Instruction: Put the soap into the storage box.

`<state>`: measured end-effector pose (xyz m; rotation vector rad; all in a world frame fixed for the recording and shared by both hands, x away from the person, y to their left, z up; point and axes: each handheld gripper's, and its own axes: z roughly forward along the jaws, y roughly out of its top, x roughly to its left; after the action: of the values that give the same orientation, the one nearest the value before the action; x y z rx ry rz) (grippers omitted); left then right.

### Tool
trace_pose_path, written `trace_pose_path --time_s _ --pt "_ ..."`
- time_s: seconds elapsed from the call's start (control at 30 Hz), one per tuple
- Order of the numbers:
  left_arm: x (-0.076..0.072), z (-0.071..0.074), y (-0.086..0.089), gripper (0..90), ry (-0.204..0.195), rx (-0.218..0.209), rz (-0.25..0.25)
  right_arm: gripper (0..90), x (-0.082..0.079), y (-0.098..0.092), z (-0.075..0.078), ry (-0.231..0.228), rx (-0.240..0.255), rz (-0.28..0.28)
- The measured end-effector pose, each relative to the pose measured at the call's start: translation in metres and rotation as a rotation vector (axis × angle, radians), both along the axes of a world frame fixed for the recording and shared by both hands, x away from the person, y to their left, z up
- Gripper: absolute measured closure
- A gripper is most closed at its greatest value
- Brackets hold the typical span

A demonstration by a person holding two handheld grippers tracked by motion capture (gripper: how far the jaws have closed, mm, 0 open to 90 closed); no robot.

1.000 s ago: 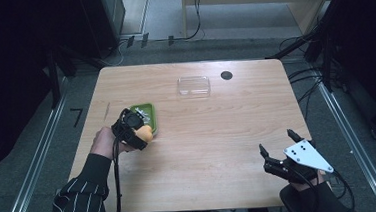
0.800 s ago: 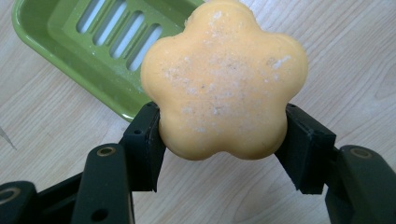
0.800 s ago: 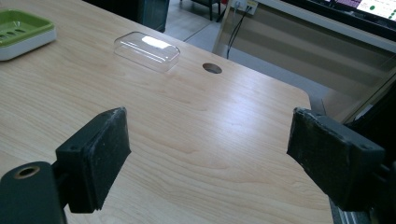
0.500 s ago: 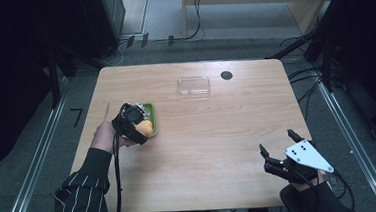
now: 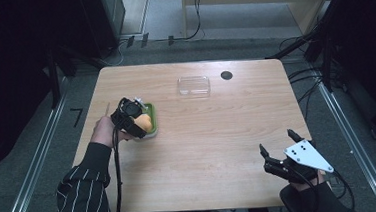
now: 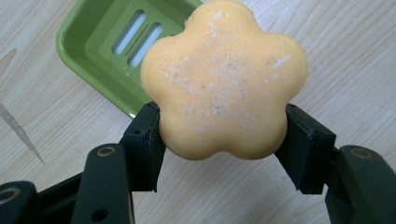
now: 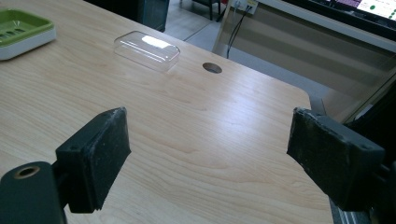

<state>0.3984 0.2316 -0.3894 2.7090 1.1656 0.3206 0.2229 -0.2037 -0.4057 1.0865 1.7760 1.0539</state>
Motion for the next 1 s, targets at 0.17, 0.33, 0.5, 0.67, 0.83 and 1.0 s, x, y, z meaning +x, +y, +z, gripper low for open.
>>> trace_pose_path --time_s 0.17,0.33,0.5,0.67,0.83,1.0 --pt "0.005 0.002 0.000 39.5 -0.003 -0.005 -0.002 13.3 0.000 0.000 0.000 0.001 0.001 -0.002" --pt "0.011 -0.001 -0.001 39.5 -0.004 0.000 0.004 13.4 -0.001 0.000 0.000 0.000 0.000 -0.002" --pt "0.018 -0.004 -0.001 39.4 -0.008 -0.001 0.012 13.3 -0.001 0.001 0.000 0.001 -0.002 -0.001" --pt "0.022 -0.009 0.000 39.4 -0.012 0.007 0.017 13.3 -0.001 0.000 0.001 -0.002 -0.002 -0.001" --pt "0.026 -0.012 0.002 39.4 -0.015 0.006 0.027 13.3 -0.001 0.001 0.001 0.001 -0.003 -0.001" --pt "0.030 -0.015 0.004 39.4 -0.019 0.021 0.026 13.4 -0.001 0.000 0.000 0.000 -0.001 -0.003"
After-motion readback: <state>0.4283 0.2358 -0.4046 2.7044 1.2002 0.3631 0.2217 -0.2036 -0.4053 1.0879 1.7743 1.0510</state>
